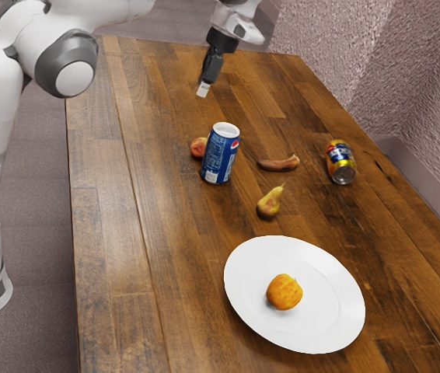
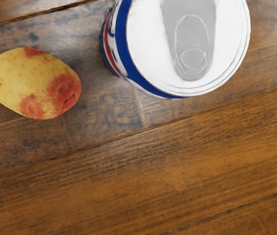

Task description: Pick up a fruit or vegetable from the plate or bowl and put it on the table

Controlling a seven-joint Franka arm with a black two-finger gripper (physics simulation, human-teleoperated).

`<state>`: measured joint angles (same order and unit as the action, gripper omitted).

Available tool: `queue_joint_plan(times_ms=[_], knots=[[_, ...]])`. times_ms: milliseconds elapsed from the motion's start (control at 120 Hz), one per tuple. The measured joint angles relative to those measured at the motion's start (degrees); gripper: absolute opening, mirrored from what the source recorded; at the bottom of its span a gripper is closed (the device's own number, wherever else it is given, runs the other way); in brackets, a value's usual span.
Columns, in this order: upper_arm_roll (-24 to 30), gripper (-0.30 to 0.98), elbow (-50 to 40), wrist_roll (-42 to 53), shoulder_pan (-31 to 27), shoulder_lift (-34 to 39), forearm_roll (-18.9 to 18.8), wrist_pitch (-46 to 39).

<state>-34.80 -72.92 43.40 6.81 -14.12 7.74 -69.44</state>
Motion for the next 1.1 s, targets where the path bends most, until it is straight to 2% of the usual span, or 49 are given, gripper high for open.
queue_joint_plan(times_ms=[250, 650, 683, 717, 750, 817, 875, 942, 975, 983, 1000, 1025, 1050, 1075, 1100], knots=[[-0.09, 0.68, -0.06, 19.49, -0.09, -0.33, 0.3, -10.49], [-0.36, 0.68, 0.21, 37.71, -0.28, -0.28, 0.43, -13.96], [-0.5, 0.68, 4.33, 38.53, -0.3, 0.26, 0.1, -13.07], [-0.37, 0.68, 15.02, 39.04, 0.73, 2.06, -1.46, -11.06], [-0.29, 0.68, 22.78, 39.49, 5.48, 5.35, -3.82, -8.93], [0.22, 0.68, 29.04, 40.29, 28.87, 11.51, -10.06, -3.87], [1.1, 0.68, 26.05, 40.94, 47.09, 12.76, -12.89, 0.29], [1.02, 0.68, 23.12, 41.68, 64.88, 14.13, -14.05, 3.94], [1.85, 0.68, 14.76, 42.01, 75.54, 19.2, -14.4, 4.01], [2.24, 0.68, 12.17, 42.09, 76.59, 20.82, -14.47, 3.79], [3.52, 0.68, 5.95, 42.24, 72.89, 24.47, -14.6, 3.0], [6.73, 0.68, -2.89, 42.45, 58.82, 28.7, -14.75, 1.66], [10.53, 0.68, -10.02, 42.66, 48.79, 31.29, -14.89, 0.33], [13.72, 0.68, -15.47, 42.88, 42.95, 32.79, -15.0, -1.04], [16.58, 0.68, -19.1, 43.21, 39.51, 33.13, -15.08, -2.3]])
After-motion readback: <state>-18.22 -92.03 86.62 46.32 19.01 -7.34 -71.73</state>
